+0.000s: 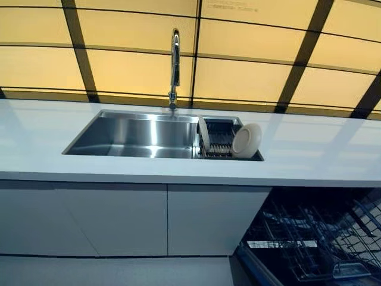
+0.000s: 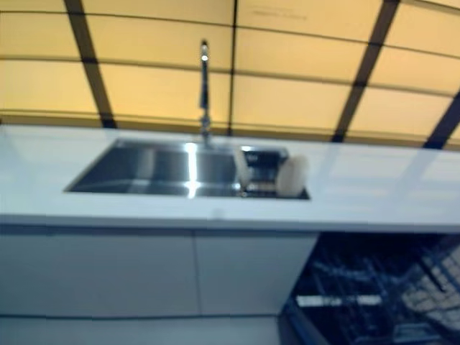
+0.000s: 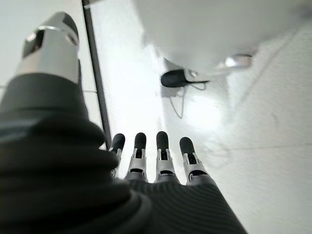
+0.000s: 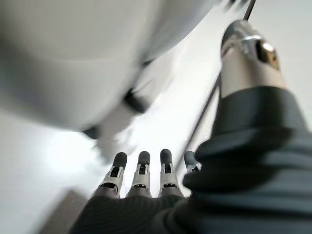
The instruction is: Take plates into dishwasher
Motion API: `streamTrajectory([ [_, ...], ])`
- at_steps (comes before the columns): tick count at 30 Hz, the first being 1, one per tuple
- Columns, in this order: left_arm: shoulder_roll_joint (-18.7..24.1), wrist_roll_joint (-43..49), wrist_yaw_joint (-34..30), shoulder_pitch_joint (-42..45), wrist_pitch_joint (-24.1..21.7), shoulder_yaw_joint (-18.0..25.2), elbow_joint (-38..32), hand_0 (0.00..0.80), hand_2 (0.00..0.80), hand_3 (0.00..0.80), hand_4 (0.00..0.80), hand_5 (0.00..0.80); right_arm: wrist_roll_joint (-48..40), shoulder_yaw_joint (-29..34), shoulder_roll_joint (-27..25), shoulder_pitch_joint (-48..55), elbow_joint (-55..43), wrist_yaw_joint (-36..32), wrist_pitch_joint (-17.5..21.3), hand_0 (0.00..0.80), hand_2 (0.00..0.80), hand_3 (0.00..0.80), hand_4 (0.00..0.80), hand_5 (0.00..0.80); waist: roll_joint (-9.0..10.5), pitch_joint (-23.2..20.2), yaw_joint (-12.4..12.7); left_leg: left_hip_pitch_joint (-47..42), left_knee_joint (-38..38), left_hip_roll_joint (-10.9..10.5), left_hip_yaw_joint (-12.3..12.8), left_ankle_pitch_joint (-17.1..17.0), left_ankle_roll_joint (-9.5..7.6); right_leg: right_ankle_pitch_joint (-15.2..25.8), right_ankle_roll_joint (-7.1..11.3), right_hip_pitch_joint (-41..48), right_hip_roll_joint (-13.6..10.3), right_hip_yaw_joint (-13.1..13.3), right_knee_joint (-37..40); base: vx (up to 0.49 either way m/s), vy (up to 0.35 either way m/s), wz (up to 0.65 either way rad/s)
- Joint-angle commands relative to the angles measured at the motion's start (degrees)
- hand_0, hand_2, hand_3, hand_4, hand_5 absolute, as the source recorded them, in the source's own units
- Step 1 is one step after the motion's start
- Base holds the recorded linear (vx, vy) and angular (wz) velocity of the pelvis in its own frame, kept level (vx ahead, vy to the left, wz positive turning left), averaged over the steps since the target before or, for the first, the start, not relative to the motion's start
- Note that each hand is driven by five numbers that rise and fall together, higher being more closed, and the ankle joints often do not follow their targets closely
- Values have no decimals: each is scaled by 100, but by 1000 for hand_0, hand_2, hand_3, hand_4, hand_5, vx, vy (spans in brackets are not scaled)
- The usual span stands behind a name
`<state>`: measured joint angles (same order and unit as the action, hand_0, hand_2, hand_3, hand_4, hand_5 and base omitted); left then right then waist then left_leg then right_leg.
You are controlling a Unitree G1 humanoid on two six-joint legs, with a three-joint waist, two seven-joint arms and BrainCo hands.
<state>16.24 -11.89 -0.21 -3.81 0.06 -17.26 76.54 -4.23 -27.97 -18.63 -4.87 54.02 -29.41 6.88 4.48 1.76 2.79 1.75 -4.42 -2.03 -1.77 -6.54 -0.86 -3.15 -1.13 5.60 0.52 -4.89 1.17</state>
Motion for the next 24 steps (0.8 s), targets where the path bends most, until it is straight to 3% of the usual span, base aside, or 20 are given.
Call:
streamTrajectory([
  [1, 75, 346, -112, -285, -25, 39, 26, 0, 0, 0, 0, 0, -636, 5, -1060, -495, -1380, -704, -208, 0, 0, 0, 0, 0, 253, 139, 79, 291, 57, 29, 62, -43, -26, 390, 401, 63, -208, 407, -66, 54, -38, 1],
  [2, 97, 364, -114, -275, -35, 65, 25, 0, 0, 0, 0, 0, -839, 43, -1283, -540, -1660, -882, -186, 0, 0, 0, 0, 0, 272, 137, 58, 281, 59, 42, 74, -29, -19, 402, 410, 32, -213, 398, -77, 52, -14, 1],
  [3, 170, 349, -138, -240, -38, 118, -4, 0, 0, 0, 0, 0, -1270, 181, -1692, -633, -2434, -1162, -593, 0, 0, 0, 0, 0, 300, 132, 11, 254, 64, 61, 114, -2, -12, 422, 429, -15, -230, 390, -96, 78, 19, 1],
  [5, 270, 318, -182, -146, -43, 237, -60, 0, 0, 0, 0, 0, -2112, 597, -2274, -787, -3577, -1623, -963, 0, 0, 0, 0, 0, 328, 111, -84, 207, 91, 85, 195, 56, -3, 441, 460, -97, -273, 380, -144, 81, 40, -2],
  [9, 314, 446, -188, -73, -24, 281, -167, 0, 0, 0, 0, 0, -3297, 1312, -2408, -1255, -3981, -2195, -1390, 0, 0, 0, 0, 0, 318, 64, -97, 118, 116, 104, 285, 154, -33, 381, 507, -161, -337, 313, -335, 78, 70, -11],
  [11, 331, 555, -199, -75, -18, 238, -191, 0, 0, 0, 0, 0, -3457, 1468, -2356, -1495, -3883, -2193, -1415, 0, 0, 0, 0, 0, 316, 32, -75, 136, 171, 87, 319, 196, -80, 346, 532, -157, -371, 314, -552, 84, 70, -11],
  [13, 385, 612, -220, -58, 11, 159, -215, 0, 0, 0, 0, 0, -3709, 1630, -2268, -1708, -3790, -2127, -1457, 0, 0, 0, 0, 0, 349, -16, -37, 230, 291, -24, 385, 236, -195, 642, 687, -234, -460, 306, -1295, 56, 108, -8],
  [14, 442, 630, -251, -31, 0, 171, -205, 0, 0, 0, 0, 0, -3786, 1780, -2163, -1787, -3763, -2045, -1439, 0, 0, 0, 0, 0, 226, 32, -54, 123, 279, -3, 428, 274, -271, 1191, 853, -686, -549, 204, -2471, 40, 134, -12],
  [15, 448, 642, -254, -30, 5, 175, -201, 0, 0, 0, 0, 0, -3787, 1791, -2154, -1794, -3759, -2029, -1433, 0, 0, 0, 0, 0, 223, 39, -56, 113, 277, -11, 438, 283, -278, 1220, 867, -774, -570, 211, -2590, 73, 186, -18],
  [16, 471, 713, -279, -14, 6, 211, -180, 0, 0, 0, 0, 0, -3721, 1851, -2115, -1807, -3666, -1997, -1320, 0, 0, 0, 0, 0, 68, 127, -91, -8, 262, 65, 399, 336, -288, 1369, 889, -1179, -532, 170, -3376, 172, 123, -6],
  [17, 531, 800, -293, 63, 5, 237, -178, 0, 0, 0, 0, 0, -3742, 1838, -2230, -1888, -3493, -1929, -1257, 0, 0, 0, 0, 0, -30, 245, -157, -221, 208, 126, 326, 353, -233, 1379, 910, -1564, -477, 121, -3553, 197, 102, 6],
  [19, 591, 757, -267, 138, -23, 264, -203, 0, 0, 0, 0, 0, -3862, 1802, -2334, -1927, -3461, -1847, -1283, 0, 0, 0, 0, 0, 14, 317, -224, -434, 107, 86, 248, 375, -185, 1462, 947, -1645, -595, 42, -3170, 218, -58, 33],
  [21, 681, 761, -326, 177, -16, 303, -248, 0, 0, 0, 0, 0, -3998, 1864, -2513, -1933, -3567, -1768, -1415, 0, 0, 0, 0, 0, 112, 358, -366, -704, 22, 85, 92, 506, -77, 1556, 934, -1701, -798, 43, -1970, 279, -258, 59],
  [23, 702, 724, -310, 95, -12, 264, -284, 0, 0, 0, 0, 0, -4115, 1844, -2725, -1991, -3570, -1806, -1315, 0, 0, 0, 0, 0, 150, 411, -578, -1018, 12, 168, -86, 815, -18, 1569, 901, -1861, -735, 113, -816, 225, -292, 50],
  [24, 696, 723, -306, 87, -12, 267, -284, 0, 0, 0, 0, 0, -4119, 1838, -2733, -1996, -3567, -1808, -1299, 0, 0, 0, 0, 0, 136, 422, -585, -1037, 13, 185, -92, 833, -16, 1561, 896, -1854, -721, 105, -811, 113, -190, 40],
])
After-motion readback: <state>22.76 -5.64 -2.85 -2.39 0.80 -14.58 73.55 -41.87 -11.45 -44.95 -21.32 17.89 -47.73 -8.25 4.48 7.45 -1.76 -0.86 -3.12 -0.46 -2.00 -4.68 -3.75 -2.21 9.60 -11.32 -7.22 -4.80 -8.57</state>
